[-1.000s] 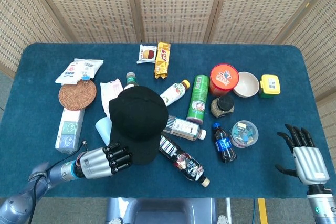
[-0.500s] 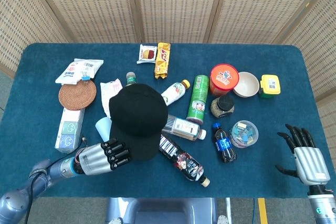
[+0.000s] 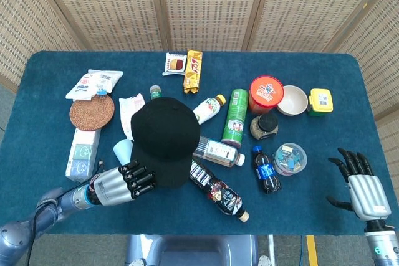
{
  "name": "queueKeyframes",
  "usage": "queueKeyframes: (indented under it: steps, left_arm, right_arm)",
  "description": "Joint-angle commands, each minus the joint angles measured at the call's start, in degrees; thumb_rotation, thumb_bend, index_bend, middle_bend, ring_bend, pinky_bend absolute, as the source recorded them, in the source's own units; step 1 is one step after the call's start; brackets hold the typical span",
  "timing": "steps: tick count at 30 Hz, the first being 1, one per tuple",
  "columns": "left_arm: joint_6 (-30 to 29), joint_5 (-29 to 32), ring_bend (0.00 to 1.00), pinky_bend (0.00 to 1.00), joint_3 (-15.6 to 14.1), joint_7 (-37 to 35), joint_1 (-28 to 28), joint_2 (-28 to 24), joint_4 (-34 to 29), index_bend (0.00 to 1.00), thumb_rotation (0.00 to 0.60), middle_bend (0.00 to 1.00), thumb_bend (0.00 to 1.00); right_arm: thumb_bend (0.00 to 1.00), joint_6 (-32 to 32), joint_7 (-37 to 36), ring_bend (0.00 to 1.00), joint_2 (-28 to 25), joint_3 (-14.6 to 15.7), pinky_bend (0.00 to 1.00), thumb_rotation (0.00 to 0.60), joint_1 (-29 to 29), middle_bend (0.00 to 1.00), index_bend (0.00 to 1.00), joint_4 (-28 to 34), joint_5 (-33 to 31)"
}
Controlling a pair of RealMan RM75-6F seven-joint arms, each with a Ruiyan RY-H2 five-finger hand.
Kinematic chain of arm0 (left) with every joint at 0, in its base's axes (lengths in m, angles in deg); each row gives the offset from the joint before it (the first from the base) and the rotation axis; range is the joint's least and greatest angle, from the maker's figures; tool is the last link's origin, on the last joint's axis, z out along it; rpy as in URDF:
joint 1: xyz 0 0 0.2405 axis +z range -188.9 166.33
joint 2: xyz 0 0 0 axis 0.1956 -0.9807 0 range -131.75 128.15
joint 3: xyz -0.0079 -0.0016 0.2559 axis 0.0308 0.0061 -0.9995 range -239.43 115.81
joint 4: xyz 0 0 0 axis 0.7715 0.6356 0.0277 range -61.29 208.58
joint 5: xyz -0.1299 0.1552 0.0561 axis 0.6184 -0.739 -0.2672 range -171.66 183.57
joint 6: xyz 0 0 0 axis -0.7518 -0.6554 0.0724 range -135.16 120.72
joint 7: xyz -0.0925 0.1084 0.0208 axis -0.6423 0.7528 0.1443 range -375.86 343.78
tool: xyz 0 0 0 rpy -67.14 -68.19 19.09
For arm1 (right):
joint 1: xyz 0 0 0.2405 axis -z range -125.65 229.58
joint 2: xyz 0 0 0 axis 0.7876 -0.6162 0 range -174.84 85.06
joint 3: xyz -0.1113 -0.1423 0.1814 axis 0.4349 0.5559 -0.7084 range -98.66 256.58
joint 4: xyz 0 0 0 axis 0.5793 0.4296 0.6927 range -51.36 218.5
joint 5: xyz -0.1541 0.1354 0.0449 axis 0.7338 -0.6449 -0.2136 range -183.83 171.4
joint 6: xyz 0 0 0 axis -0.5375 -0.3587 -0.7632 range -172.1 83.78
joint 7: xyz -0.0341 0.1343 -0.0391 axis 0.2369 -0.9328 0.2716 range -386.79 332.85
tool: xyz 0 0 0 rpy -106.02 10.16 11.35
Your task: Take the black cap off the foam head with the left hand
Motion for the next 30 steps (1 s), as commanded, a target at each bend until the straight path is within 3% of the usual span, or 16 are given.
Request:
queueKeyframes:
  steps: [1,8,16,24,30]
  left_arm:
    - [1.09,-1.0,0.67,0.79,1.0,4.24,-1.9,-2.95,-6.6,0.83,0.6,0.77,0.69]
    - [5.21,-1.99,0.67,0.79,3.2,10.17,-4.06,-9.07,-20.82,0.83,0.6,0.77,0.69]
    - [10.57,-3.01,0.67,0.79,7.32,15.46,-6.59,-14.16,-31.99,0.83,0.6,0.77,0.68]
    - [13.61,-2.87,0.67,0.79,10.96,17.9,-7.95,-16.49,-35.04,0.84,0.6,0.77,0.67]
    - [15.71,0.14,0.67,0.79,14.72,16.28,-9.0,-17.21,-33.6,0.84,0.6,0.77,0.67]
  right_arm:
    - [0.02,0.07,-0.07,0.05,-0.05,-0.02,0.0,0.6,0.04,0.05,0.2,0.05,-0.02]
    - [0.02,0.08,-0.42,0.05,-0.18,0.03,0.0,0.6,0.04,0.05,0.2,0.07,0.09]
    - [0.02,0.11,-0.46,0.05,-0.19,0.04,0.0,0.6,0.06,0.05,0.2,0.09,0.11]
    - [0.02,-0.37,-0.36,0.05,-0.12,0.12,0.0,0.6,-0.09,0.05,0.2,-0.01,-0.05]
    - [0.02,-1.15,0.81,0.05,0.51,0.2,0.0,0.6,-0.34,0.05,0.2,-0.23,-0.55]
